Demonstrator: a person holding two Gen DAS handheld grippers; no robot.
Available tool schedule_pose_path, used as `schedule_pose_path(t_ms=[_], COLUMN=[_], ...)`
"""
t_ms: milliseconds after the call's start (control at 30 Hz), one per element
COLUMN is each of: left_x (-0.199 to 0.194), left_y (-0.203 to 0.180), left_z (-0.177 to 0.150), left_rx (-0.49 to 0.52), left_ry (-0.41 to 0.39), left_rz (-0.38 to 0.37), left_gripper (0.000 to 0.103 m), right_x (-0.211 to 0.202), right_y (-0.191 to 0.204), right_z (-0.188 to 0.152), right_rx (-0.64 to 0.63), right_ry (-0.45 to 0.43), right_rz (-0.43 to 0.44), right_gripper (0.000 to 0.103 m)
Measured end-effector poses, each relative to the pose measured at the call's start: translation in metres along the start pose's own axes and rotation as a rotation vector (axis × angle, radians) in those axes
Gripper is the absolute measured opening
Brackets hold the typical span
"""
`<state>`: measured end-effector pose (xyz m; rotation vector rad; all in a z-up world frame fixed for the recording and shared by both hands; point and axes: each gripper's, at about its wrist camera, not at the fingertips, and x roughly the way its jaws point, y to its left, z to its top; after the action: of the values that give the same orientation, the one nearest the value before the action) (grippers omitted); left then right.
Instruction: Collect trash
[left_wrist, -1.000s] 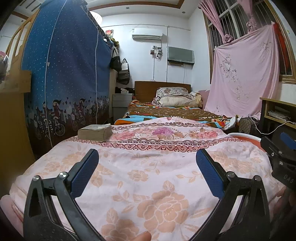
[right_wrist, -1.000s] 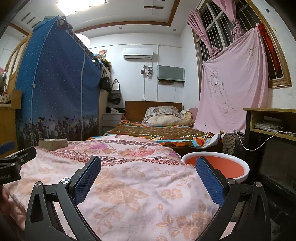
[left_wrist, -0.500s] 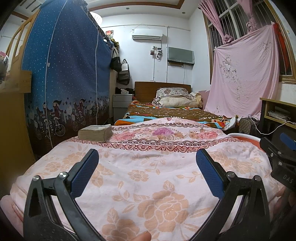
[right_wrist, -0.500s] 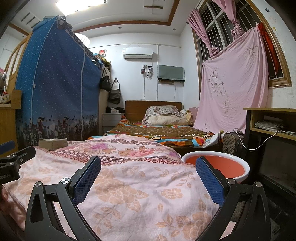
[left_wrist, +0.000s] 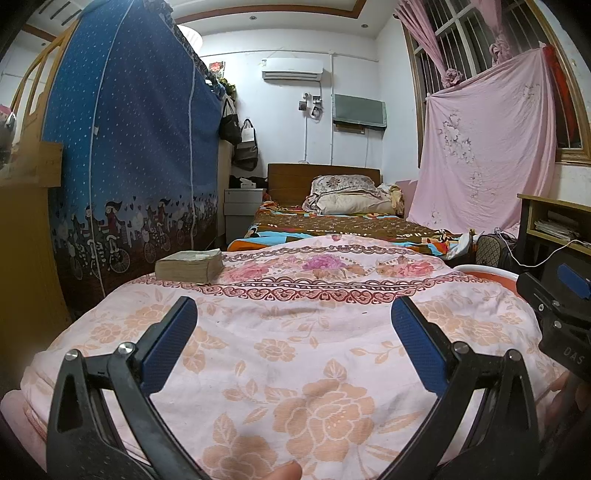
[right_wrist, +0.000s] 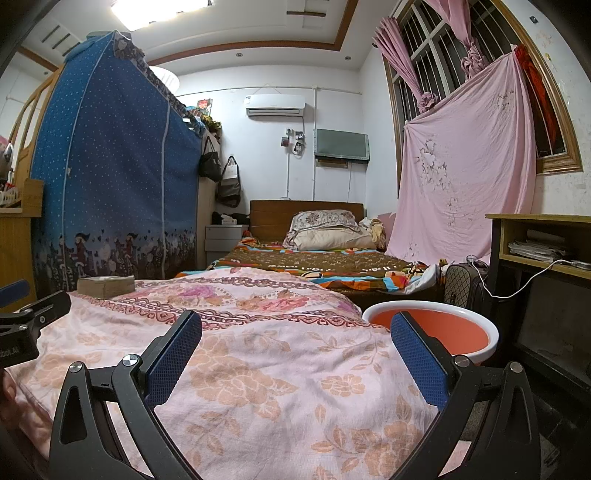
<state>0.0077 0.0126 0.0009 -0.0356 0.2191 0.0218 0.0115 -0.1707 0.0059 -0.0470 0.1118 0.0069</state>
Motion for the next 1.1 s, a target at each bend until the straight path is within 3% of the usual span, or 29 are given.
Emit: schedule_pose_path(t_ms=[1100], left_x=[-0.0019], left_y=[-0.0034], left_z=[0.0008], left_rx=[0.002], left_ry=[-0.004], left_rz=[-0.001], left_gripper=[0.092], right_x=[-0.0006], right_y=[0.0002], right_z=[0.0016], right_rx=[0.001], right_ry=[0.001], right_rz=[0.0], right_gripper=[0.103])
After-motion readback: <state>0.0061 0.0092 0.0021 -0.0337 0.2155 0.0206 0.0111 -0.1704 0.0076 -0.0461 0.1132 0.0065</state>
